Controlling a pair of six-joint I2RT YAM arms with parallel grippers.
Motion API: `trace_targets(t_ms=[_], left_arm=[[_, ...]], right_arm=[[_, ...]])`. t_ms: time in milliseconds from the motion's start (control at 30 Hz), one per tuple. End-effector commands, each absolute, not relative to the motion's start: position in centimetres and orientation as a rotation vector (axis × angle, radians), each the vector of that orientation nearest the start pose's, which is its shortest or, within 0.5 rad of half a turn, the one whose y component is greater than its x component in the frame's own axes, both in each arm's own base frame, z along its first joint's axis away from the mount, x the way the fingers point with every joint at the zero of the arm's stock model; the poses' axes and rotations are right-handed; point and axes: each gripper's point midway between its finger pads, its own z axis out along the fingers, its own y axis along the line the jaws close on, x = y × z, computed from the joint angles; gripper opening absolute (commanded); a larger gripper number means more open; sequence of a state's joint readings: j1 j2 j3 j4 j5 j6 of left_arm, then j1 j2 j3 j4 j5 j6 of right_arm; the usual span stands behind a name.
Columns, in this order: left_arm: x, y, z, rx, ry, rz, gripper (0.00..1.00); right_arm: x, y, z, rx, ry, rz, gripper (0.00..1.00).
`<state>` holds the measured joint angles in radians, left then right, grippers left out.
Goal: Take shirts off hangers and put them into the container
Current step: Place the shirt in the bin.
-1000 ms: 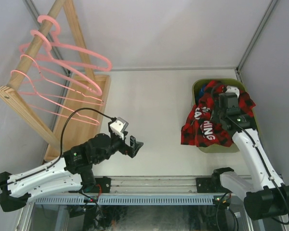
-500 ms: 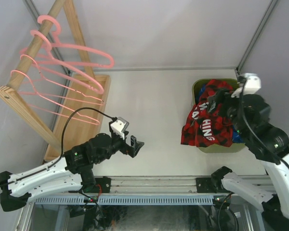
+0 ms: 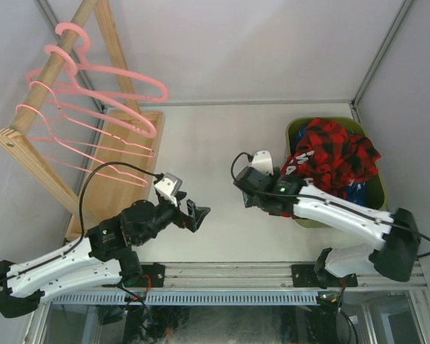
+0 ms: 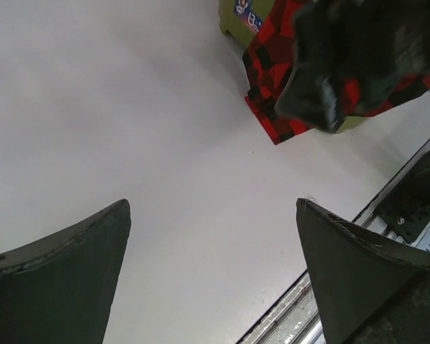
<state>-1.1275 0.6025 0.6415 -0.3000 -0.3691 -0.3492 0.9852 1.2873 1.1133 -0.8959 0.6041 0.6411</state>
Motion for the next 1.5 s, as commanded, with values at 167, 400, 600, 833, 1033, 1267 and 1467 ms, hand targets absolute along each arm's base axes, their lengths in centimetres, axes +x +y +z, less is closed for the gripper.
trace_targets(t_ms=[167, 400, 600, 833, 1033, 1267, 1467], left_arm=[[16.5, -21.3, 25.0, 0.355, 1.759, -0.729, 1.00], [16.5, -21.0, 24.9, 0.342, 1.764, -0.726, 1.00], [16.5, -21.4, 25.0, 0.363, 1.767, -0.723, 1.00], [16.6, -21.4, 25.5, 0.365, 1.765, -0.718, 1.00], [16.5, -21.2, 25.4, 0.364, 1.771, -0.713, 1.00], [16.6, -21.3, 25.6, 0.363, 1.768, -0.716, 1.00], [16.6, -21.4, 25.4, 0.359, 1.767, -0.719, 1.00]], right_arm=[[24.1, 19.7, 7.8, -0.144, 2.523, -0.180, 0.69], [23.7, 16.2, 3.1, -0.046, 2.625, -0.320, 0.70], [22.4, 15.2, -0.6, -0.016, 2.736, -0.320, 0.69], [21.5, 15.1, -2.5, 0.025, 2.749, -0.229, 0.32], [22.6, 16.1, 0.5, -0.023, 2.643, -0.144, 0.35], [23.7, 13.1, 5.0, 0.151, 2.510, -0.254, 0.53], [22.7, 11.6, 2.5, 0.137, 2.582, -0.331, 0.55]])
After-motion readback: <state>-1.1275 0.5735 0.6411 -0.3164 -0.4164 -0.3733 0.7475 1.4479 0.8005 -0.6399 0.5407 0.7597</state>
